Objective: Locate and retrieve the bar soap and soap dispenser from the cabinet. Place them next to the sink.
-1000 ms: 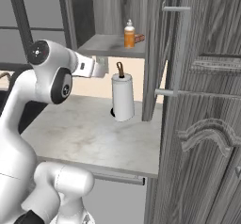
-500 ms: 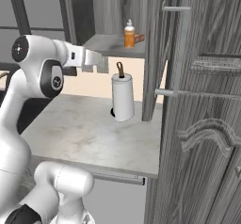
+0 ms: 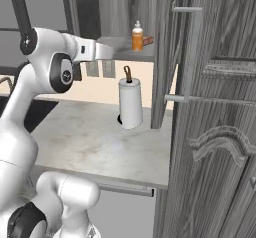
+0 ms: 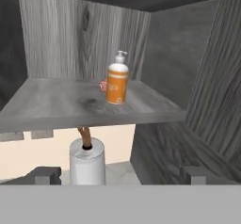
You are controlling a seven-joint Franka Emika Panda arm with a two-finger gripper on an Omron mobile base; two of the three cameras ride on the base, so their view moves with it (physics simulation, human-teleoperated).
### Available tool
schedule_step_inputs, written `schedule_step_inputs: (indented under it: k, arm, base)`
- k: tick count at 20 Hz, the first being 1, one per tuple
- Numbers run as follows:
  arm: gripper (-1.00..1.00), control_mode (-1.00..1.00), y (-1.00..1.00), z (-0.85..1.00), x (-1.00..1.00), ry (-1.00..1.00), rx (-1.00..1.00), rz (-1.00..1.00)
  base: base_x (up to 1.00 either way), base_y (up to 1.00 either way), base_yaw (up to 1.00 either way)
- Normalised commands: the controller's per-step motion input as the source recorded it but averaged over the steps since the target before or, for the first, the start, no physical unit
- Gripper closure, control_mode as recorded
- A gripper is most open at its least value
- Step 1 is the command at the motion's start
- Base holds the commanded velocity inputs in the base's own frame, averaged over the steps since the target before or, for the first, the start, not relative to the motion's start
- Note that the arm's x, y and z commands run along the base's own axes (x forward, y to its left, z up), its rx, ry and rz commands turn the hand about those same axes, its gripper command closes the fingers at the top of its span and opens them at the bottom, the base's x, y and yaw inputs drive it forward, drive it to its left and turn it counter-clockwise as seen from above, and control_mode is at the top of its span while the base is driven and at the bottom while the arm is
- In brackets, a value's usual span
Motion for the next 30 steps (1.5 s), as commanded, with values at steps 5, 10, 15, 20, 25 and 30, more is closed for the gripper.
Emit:
schedule_step_inputs:
  k: [5, 10, 15, 20, 25, 30]
  arm:
    - [-1.00, -1.00, -0.14, 0.18, 0.55, 0.17, 0.05, 0.01]
    - [-1.00, -1.00, -0.27, 0.10, 0.40, 0.03, 0.08, 0.01]
    - [-1.00, -1.00, -0.20, 0.00, 0.01, -0.09, 0.08, 0.00]
    - [-1.00, -1.00, 0.00, -0.13, 0.16, -0.05, 0.02, 0.00]
    - [-1.00, -1.00, 0.00, 0.00, 0.30, 0.03, -0.01, 0.00]
    - [-1.00, -1.00, -0.10, 0.02, 0.37, 0.01, 0.00, 0.00]
  base:
    - [0.00, 0.00, 0.00]
    - [0.00, 0.00, 0.00]
    - [0.00, 0.00, 0.00]
    - [0.00, 0.00, 0.00]
    - [0.00, 0.00, 0.00]
    - [0.00, 0.00, 0.00]
